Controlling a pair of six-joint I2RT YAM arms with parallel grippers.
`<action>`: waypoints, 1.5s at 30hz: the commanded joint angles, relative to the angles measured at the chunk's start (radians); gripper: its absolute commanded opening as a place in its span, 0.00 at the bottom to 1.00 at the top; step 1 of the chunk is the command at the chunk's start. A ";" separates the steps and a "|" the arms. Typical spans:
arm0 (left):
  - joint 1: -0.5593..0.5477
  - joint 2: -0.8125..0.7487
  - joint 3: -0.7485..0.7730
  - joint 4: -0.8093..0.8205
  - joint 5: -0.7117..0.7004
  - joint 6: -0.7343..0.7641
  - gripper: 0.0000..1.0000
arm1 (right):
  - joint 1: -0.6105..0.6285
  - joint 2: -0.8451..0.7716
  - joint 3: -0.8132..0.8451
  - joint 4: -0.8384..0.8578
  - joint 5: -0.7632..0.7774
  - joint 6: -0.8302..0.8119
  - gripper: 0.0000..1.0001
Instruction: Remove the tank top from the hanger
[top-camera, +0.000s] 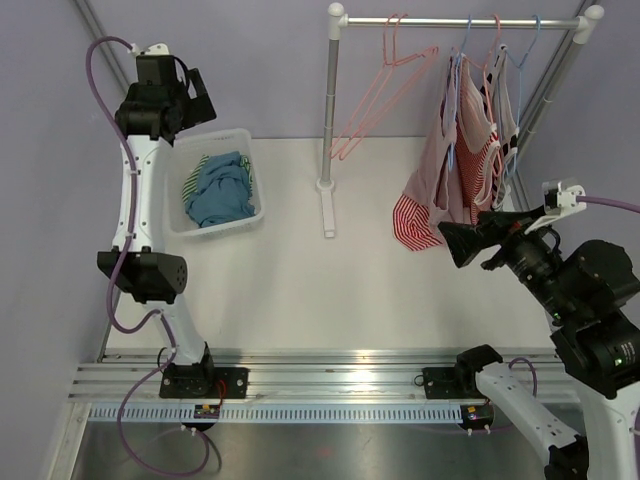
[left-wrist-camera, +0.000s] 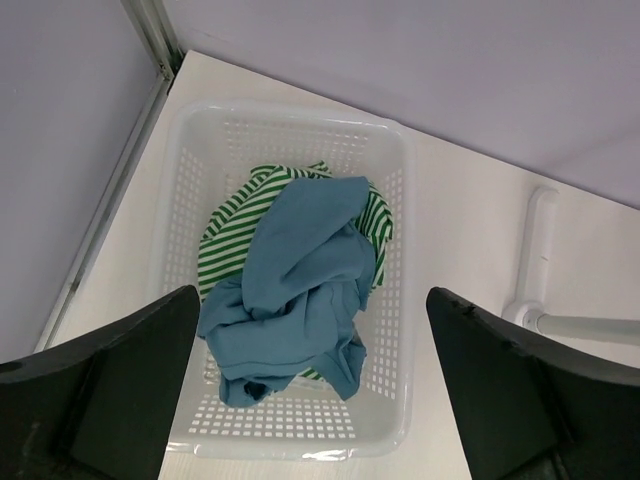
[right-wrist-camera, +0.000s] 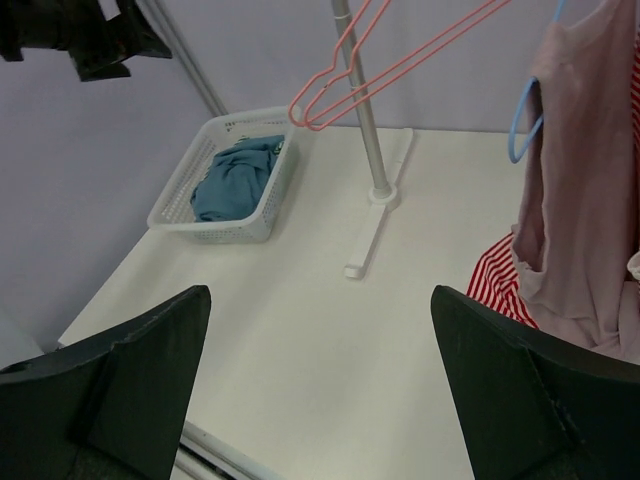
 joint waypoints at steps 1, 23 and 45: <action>0.005 -0.148 -0.040 0.002 0.052 -0.006 0.99 | 0.003 0.093 0.070 -0.020 0.184 0.043 1.00; -0.386 -1.171 -1.273 0.264 0.024 -0.046 0.99 | -0.020 0.817 0.666 -0.108 0.551 -0.158 0.56; -0.389 -1.226 -1.433 0.290 0.058 -0.017 0.99 | -0.133 1.305 1.217 -0.263 0.402 -0.221 0.30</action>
